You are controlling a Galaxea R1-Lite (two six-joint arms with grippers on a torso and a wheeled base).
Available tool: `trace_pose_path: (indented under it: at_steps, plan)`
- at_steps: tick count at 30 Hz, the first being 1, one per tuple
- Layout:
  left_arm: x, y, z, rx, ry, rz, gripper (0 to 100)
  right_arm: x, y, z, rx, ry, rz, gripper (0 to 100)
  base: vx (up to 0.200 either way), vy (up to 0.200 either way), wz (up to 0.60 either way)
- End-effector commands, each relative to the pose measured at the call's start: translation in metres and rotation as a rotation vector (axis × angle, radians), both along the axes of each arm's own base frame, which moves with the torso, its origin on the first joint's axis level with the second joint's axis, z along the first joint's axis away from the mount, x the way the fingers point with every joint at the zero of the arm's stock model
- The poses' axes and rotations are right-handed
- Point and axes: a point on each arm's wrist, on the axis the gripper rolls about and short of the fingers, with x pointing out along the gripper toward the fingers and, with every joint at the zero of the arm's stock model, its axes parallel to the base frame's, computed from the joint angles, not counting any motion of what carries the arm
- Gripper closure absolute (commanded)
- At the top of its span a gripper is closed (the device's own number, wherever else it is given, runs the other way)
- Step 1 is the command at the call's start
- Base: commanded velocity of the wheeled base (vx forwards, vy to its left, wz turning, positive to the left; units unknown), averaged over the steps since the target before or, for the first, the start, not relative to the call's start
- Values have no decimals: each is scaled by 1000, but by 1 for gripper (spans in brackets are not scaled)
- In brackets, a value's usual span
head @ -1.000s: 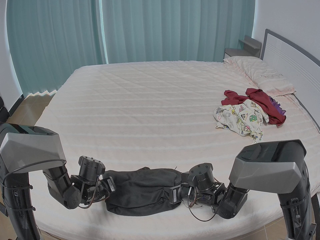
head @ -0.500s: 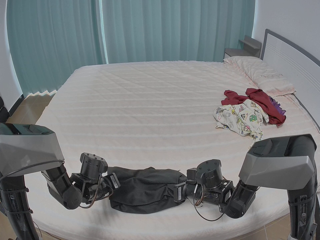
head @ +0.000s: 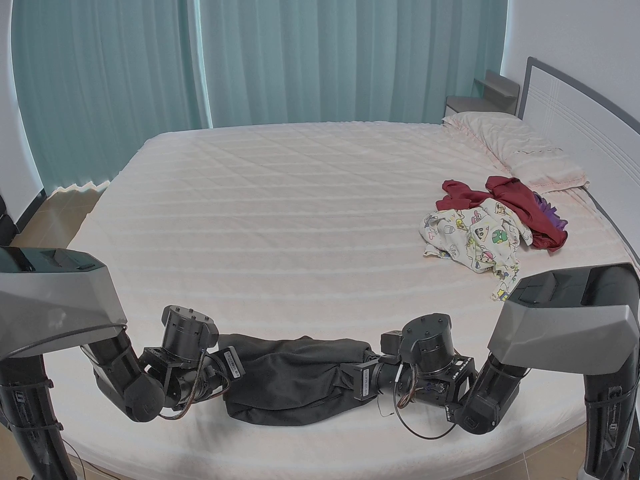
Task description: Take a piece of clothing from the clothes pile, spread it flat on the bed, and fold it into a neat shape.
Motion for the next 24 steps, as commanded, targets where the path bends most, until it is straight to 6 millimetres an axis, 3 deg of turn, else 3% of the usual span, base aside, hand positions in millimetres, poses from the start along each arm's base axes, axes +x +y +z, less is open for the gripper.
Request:
trace_pose_path:
  at_steps: [1, 12, 24]
  plan:
    - [-4, -3, 2, -1, -3, -13, 100, -2, -3, 6, 3, -6, -2, 100, 0, -200, 0]
    - [-8, -9, 1, -2, 4, -38, 100, -4, -18, 13, -4, -4, -28, 100, 0, -200, 0]
    - [-10, -14, 0, -1, 8, -52, 100, -7, -22, 9, -20, 14, -28, 100, 0, -200, 0]
